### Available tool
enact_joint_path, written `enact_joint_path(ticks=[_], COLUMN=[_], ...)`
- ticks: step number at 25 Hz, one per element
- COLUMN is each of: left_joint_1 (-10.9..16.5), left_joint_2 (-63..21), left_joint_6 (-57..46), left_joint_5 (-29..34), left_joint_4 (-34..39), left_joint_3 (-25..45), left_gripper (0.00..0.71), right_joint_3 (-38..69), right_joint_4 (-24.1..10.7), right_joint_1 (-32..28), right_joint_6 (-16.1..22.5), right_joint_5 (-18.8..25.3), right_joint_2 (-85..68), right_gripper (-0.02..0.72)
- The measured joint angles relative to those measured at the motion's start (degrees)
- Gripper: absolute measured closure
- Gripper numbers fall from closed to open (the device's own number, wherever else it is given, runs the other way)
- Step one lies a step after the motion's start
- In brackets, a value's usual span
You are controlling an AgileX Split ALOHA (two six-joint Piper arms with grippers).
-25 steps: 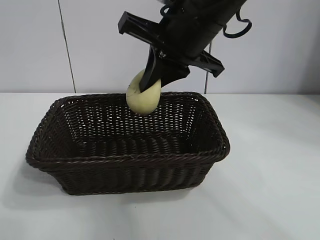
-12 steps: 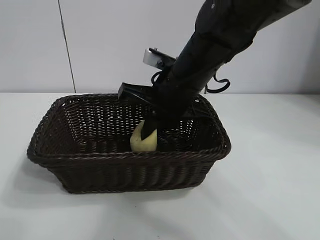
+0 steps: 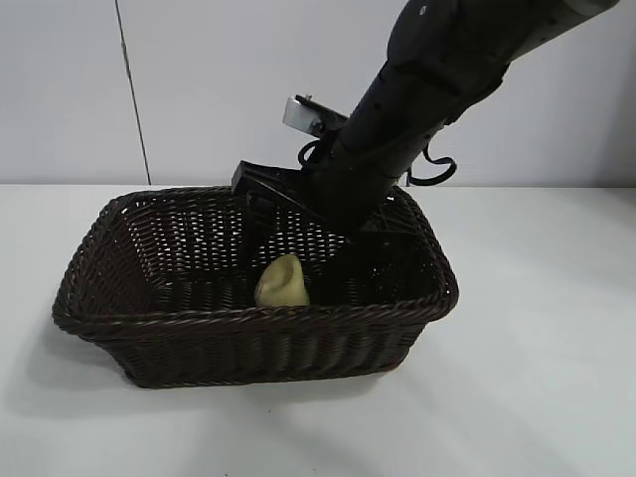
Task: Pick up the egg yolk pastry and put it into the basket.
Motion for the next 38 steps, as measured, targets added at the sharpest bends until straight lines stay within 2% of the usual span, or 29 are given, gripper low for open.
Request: enact_joint_path(ticks=[4, 9, 14, 16, 19, 23, 31, 35, 38], left_joint_1=[0.00, 0.00, 0.00, 0.00, 0.00, 0.00, 0.00, 0.00, 0.00], left_joint_2=[0.00, 0.00, 0.00, 0.00, 0.00, 0.00, 0.00, 0.00, 0.00], left_joint_6=[0.00, 0.00, 0.00, 0.00, 0.00, 0.00, 0.00, 0.00, 0.00], left_joint_5=[0.00, 0.00, 0.00, 0.00, 0.00, 0.00, 0.00, 0.00, 0.00], left_joint_4=[0.00, 0.00, 0.00, 0.00, 0.00, 0.00, 0.00, 0.00, 0.00], left_joint_3=[0.00, 0.00, 0.00, 0.00, 0.00, 0.00, 0.00, 0.00, 0.00], left_gripper=[0.022, 0.022, 0.022, 0.022, 0.022, 0.022, 0.022, 0.022, 0.022], right_joint_3=[-2.64, -7.69, -9.33, -9.33, -9.33, -9.33, -9.33, -9.33, -9.33], right_joint_4=[0.05, -0.04, -0.97, -3.47, -9.86, -17.74, -26.54, -32.41, -34.91], right_joint_1=[0.00, 0.00, 0.00, -0.56, -3.15, -8.26, -20.53, -25.12, -27.80], right_joint_6=[0.24, 1.00, 1.60, 2.94, 6.16, 7.65, 7.83, 7.83, 7.83], right_joint_5=[3.05, 11.88, 15.02, 16.14, 18.59, 22.31, 28.74, 32.47, 34.44], right_joint_2=[-2.14, -5.94, -7.01, -7.01, -7.01, -7.01, -7.01, -7.01, -7.01], right_gripper=[0.050, 0.050, 0.050, 0.050, 0.050, 0.050, 0.050, 0.050, 0.050])
